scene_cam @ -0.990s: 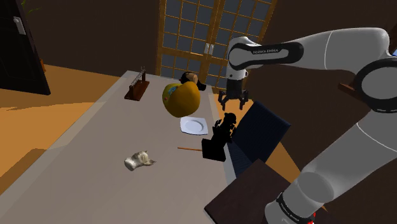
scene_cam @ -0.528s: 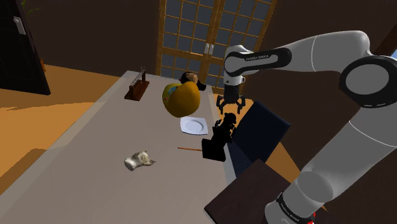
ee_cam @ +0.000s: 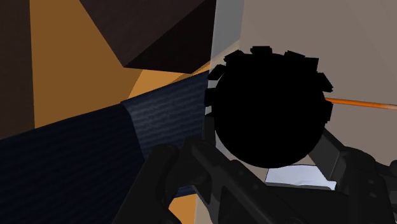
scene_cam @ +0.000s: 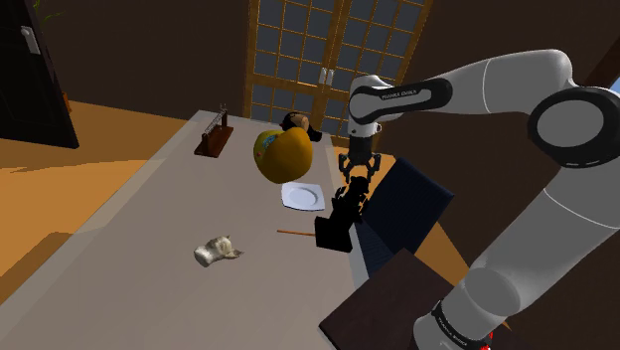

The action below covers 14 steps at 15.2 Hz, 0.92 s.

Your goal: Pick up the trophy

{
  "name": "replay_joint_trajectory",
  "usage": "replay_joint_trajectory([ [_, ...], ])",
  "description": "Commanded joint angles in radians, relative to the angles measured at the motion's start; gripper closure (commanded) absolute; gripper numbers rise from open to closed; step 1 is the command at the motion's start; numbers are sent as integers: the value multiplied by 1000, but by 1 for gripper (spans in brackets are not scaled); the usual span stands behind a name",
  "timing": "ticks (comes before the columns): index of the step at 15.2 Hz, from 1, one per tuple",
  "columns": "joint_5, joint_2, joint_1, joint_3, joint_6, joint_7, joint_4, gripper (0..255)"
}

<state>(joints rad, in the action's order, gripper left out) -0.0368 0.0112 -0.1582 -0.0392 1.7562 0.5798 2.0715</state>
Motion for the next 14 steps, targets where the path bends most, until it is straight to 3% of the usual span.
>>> replay_joint_trajectory([
  [1,1,-1,0,0,1,0,3,255],
  [5,0,-3,0,1,-1,-1,0,255],
  [14,2,29,0,0,-119,-6,-86,255],
])
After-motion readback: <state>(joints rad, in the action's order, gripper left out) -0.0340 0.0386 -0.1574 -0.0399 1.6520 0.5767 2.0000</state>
